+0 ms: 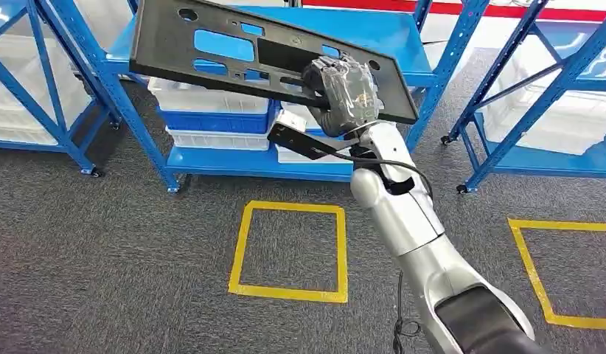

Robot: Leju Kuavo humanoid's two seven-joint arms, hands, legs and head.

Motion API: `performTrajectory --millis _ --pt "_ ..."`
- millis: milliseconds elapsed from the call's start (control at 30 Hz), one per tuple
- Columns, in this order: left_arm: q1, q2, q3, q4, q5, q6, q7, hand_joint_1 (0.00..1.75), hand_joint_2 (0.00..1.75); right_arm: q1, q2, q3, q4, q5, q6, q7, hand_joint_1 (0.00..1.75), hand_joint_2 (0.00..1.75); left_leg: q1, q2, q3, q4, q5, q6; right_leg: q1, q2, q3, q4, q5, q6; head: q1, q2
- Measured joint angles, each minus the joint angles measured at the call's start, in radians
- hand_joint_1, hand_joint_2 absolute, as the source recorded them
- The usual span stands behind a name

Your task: Take the parts from the cabinet and place them on the table.

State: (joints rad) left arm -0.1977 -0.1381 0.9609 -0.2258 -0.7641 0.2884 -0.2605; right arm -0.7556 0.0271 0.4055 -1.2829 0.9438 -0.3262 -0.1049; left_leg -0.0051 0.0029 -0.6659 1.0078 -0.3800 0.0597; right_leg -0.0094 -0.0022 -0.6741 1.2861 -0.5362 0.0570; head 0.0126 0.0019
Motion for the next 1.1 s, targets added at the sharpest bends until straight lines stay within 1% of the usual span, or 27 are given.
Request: performTrajectory --millis 33,67,100,133,167,233,267,300,333,400,433,467,500,533,567,600,700,733,767,833,867,900,933,967,1033,1067,1100 --pt "0.000 0.000 0.000 0.000 0.000 0.002 0.000 0.00 1.75 -0.002 0.000 0.000 0.001 -0.005 0.002 -0.003 1.75 1.75 -0.001 0.000 -0.011 0.000 0.010 -0.002 0.000 0.000 0.056 -0.077 0.026 0.005 0.000 0.000" --pt "0.000 -0.001 0.000 0.000 0.002 0.003 -0.002 0.00 1.75 -0.007 0.001 0.000 0.003 -0.011 0.004 -0.008 1.75 1.75 -0.001 -0.001 -0.019 0.001 0.019 -0.005 0.000 0.000 0.122 -0.173 0.035 -0.001 0.000 0.000" --pt "0.000 -0.002 0.000 0.000 0.003 0.005 -0.004 0.00 1.75 -0.013 0.002 0.000 0.003 -0.018 0.006 -0.013 1.75 1.75 -0.005 0.000 -0.030 0.002 0.028 -0.011 0.005 0.000 0.183 -0.262 0.011 -0.014 0.000 0.000" --pt "0.000 -0.002 0.000 0.000 0.006 0.005 -0.008 0.00 1.75 -0.017 0.005 0.000 0.004 -0.023 0.006 -0.018 1.75 1.75 -0.005 0.002 -0.032 -0.001 0.041 -0.016 0.012 0.002 0.191 -0.298 0.003 -0.018 -0.002 0.000" --pt "0.001 -0.002 0.001 0.000 0.011 0.006 -0.012 0.00 1.75 -0.020 0.006 0.000 0.008 -0.031 0.006 -0.023 1.75 1.75 -0.003 0.002 -0.032 -0.009 0.054 -0.021 0.014 0.002 0.185 -0.291 0.012 -0.018 -0.001 0.000" --pt "0.006 -0.003 0.005 0.000 0.018 0.008 -0.016 0.00 1.75 -0.026 0.009 0.002 0.014 -0.037 0.009 -0.028 1.75 1.75 -0.003 0.001 -0.034 -0.018 0.074 -0.032 0.013 0.003 0.171 -0.298 0.029 -0.032 -0.001 0.000" --pt "0.007 0.001 0.006 0.000 0.020 0.010 -0.018 0.00 1.75 -0.030 0.010 0.003 0.019 -0.039 0.009 -0.029 1.75 1.75 0.001 -0.003 -0.044 -0.014 0.052 -0.040 -0.012 -0.003 0.172 -0.304 0.043 -0.041 0.000 0.000" --pt "0.009 0.001 0.006 0.000 0.021 0.011 -0.018 0.00 1.75 -0.035 0.014 0.004 0.023 -0.040 0.011 -0.030 1.75 1.75 0.003 -0.006 -0.054 0.023 -0.006 -0.049 -0.009 -0.004 0.161 -0.305 0.056 -0.056 -0.003 0.000" --pt "0.011 0.001 0.007 0.000 0.021 0.012 -0.019 0.00 1.75 -0.037 0.017 0.004 0.026 -0.040 0.011 -0.030 1.75 1.75 0.008 -0.006 -0.069 0.086 -0.065 -0.056 -0.009 -0.005 0.151 -0.304 0.065 -0.061 -0.005 0.000" --pt "0.011 0.002 0.008 0.001 0.021 0.016 -0.019 0.00 1.75 -0.039 0.021 0.005 0.032 -0.046 0.012 -0.032 1.75 1.75 0.017 -0.006 -0.112 0.253 -0.152 -0.071 -0.008 -0.007 0.126 -0.302 0.085 -0.062 -0.005 0.000" --pt "0.011 0.002 0.008 0.001 0.021 0.017 -0.019 0.00 1.75 -0.039 0.024 0.006 0.036 -0.049 0.012 -0.034 1.75 1.75 0.021 -0.006 -0.119 0.303 -0.160 -0.077 -0.008 -0.008 0.113 -0.301 0.095 -0.060 -0.004 0.000" --pt "0.012 0.002 0.009 0.001 0.022 0.018 -0.018 0.00 1.75 -0.039 0.026 0.007 0.039 -0.052 0.012 -0.035 1.75 1.75 0.027 -0.005 -0.105 0.307 -0.144 -0.082 -0.010 -0.008 0.100 -0.299 0.103 -0.056 -0.005 0.000" --pt "0.012 0.002 0.010 0.001 0.026 0.020 -0.018 0.00 1.75 -0.039 0.027 0.008 0.043 -0.053 0.012 -0.037 1.75 1.75 0.033 -0.005 -0.067 0.268 -0.110 -0.086 -0.013 -0.008 0.086 -0.294 0.110 -0.051 -0.005 0.000" --pt "0.012 0.003 0.013 0.001 0.032 0.020 -0.018 0.00 1.75 -0.041 0.029 0.009 0.047 -0.054 0.012 -0.040 1.75 1.75 0.038 -0.005 -0.008 0.191 -0.077 -0.090 -0.018 -0.007 0.074 -0.287 0.115 -0.044 -0.005 0.000" --pt "0.012 0.003 0.014 0.001 0.035 0.020 -0.019 0.00 1.75 -0.044 0.033 0.010 0.049 -0.056 0.012 -0.042 1.75 1.75 0.042 -0.005 0.060 0.097 -0.062 -0.093 -0.020 -0.007 0.064 -0.277 0.117 -0.040 -0.005 0.000" --pt "0.012 0.002 0.015 0.001 0.039 0.020 -0.021 0.00 1.75 -0.049 0.038 0.011 0.052 -0.060 0.012 -0.043 1.75 1.75 0.040 -0.009 0.100 0.036 -0.097 -0.097 -0.018 -0.007 0.052 -0.271 0.120 -0.035 -0.005 0.000" --pt "0.018 0.004 0.024 0.001 0.040 0.021 -0.024 0.00 1.75 -0.056 0.049 0.015 0.060 -0.066 0.011 -0.048 1.75 1.75 0.026 -0.014 0.095 0.018 -0.090 -0.075 -0.014 -0.007 0.044 -0.272 0.142 -0.003 -0.003 0.000" --pt "0.020 0.004 0.026 0.001 0.040 0.021 -0.025 0.00 1.75 -0.056 0.050 0.017 0.063 -0.067 0.011 -0.048 1.75 1.75 0.022 -0.013 0.090 0.017 -0.082 -0.063 -0.014 -0.007 0.043 -0.275 0.150 0.008 -0.003 0.000" --pt "0.021 0.002 0.029 0.001 0.042 0.021 -0.026 0.00 1.75 -0.057 0.048 0.018 0.067 -0.068 0.011 -0.048 1.75 1.75 0.027 -0.009 0.085 0.002 -0.069 -0.044 -0.006 -0.007 0.034 -0.272 0.148 0.015 -0.003 0.000" --pt "0.021 0.003 0.029 0.001 0.042 0.021 -0.027 0.00 1.75 -0.059 0.048 0.020 0.073 -0.070 0.011 -0.049 1.75 1.75 0.023 -0.004 0.062 0.002 -0.045 -0.022 -0.010 -0.005 -0.007 -0.184 0.057 -0.012 0.001 0.000" --pt "0.021 0.005 0.031 0.001 0.042 0.021 -0.027 0.00 1.75 -0.060 0.048 0.021 0.076 -0.070 0.011 -0.050 1.75 1.75 0.022 -0.004 0.048 0.002 -0.034 -0.019 -0.010 -0.005 -0.029 -0.107 0.007 -0.021 0.000 0.000" --pt "0.021 0.004 0.031 0.001 0.042 0.021 -0.028 0.00 1.75 -0.060 0.048 0.021 0.078 -0.071 0.011 -0.051 1.75 1.75 0.021 -0.003 0.032 0.002 -0.021 -0.017 -0.010 -0.004 -0.050 -0.027 -0.034 -0.024 0.000 0.000" --pt "0.022 0.004 0.031 0.001 0.043 0.021 -0.030 0.00 1.75 -0.060 0.048 0.022 0.081 -0.072 0.011 -0.052 1.75 1.75 0.019 -0.002 0.016 0.003 -0.008 -0.017 -0.010 -0.003 -0.058 0.032 -0.050 -0.018 0.000 0.000" --pt "0.023 0.003 0.032 0.001 0.045 0.021 -0.032 0.00 1.75 -0.060 0.048 0.023 0.085 -0.074 0.011 -0.053 1.75 1.75 0.018 -0.002 -0.001 0.003 0.005 -0.018 -0.009 -0.002 -0.044 0.051 -0.037 -0.006 0.000 0.000" --pt "0.024 0.002 0.032 0.001 0.052 0.021 -0.034 0.00 1.75 -0.061 0.049 0.025 0.091 -0.077 0.011 -0.055 1.75 1.75 0.017 -0.001 -0.030 0.004 0.029 -0.021 -0.009 -0.002 0.031 -0.022 0.025 0.018 0.000 0.000" --pt "0.024 0.002 0.032 0.001 0.053 0.021 -0.035 0.00 1.75 -0.063 0.050 0.027 0.093 -0.080 0.011 -0.056 1.75 1.75 0.017 -0.001 -0.043 0.004 0.041 -0.025 -0.009 -0.002 0.090 -0.098 0.044 0.021 0.000 0.000" --pt "0.024 0.003 0.032 0.001 0.056 0.021 -0.040 0.00 1.75 -0.066 0.054 0.027 0.095 -0.085 0.010 -0.059 1.75 1.75 0.017 -0.002 -0.050 0.006 0.053 -0.030 -0.009 -0.002 0.158 -0.194 0.021 0.010 0.000 0.000"
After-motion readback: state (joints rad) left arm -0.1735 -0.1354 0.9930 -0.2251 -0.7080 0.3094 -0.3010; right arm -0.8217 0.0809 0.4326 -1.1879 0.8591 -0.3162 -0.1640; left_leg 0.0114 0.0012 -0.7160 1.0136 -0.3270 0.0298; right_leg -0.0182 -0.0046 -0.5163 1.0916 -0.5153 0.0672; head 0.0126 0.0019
